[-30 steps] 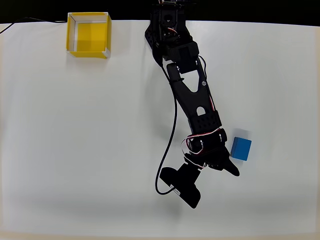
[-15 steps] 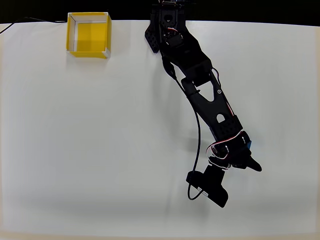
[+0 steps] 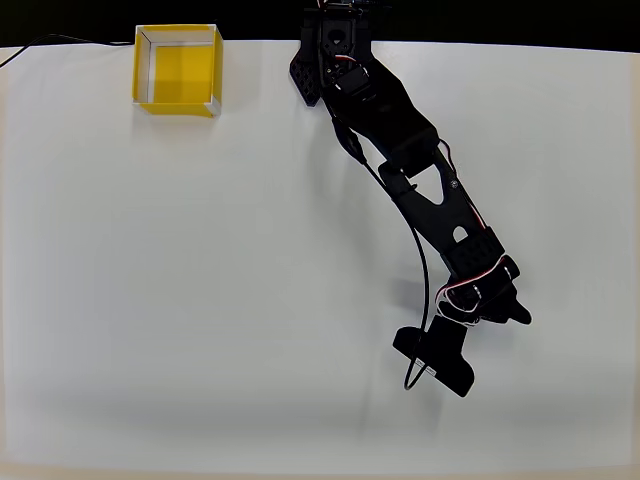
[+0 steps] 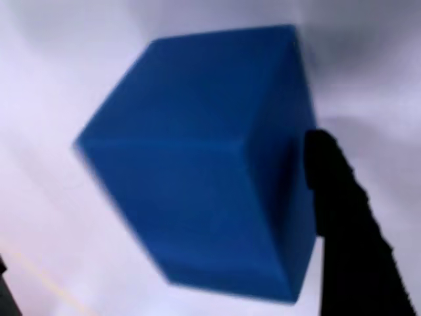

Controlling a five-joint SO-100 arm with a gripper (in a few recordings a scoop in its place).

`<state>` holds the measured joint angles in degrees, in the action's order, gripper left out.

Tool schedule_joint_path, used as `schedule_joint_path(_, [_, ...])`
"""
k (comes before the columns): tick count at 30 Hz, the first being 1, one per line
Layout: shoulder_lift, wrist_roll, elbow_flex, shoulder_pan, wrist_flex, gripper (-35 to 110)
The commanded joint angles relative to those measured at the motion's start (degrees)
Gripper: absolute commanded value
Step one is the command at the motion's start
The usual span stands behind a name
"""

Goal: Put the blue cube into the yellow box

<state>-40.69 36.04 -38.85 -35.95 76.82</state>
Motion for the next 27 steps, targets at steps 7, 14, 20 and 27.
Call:
schedule_joint_path(7, [-2.02, 3.43, 5.89, -2.9, 0.53, 41])
schedule_joint_path(14, [-1.14, 7.73, 5.98, -3.43, 0.88, 21])
schedule_joint_path(20, [-2.11, 12.74, 7.21, -2.55, 2.11, 15])
schedule_joint_path(27, [-9.67, 21.27, 9.05, -0.09, 4.92, 12])
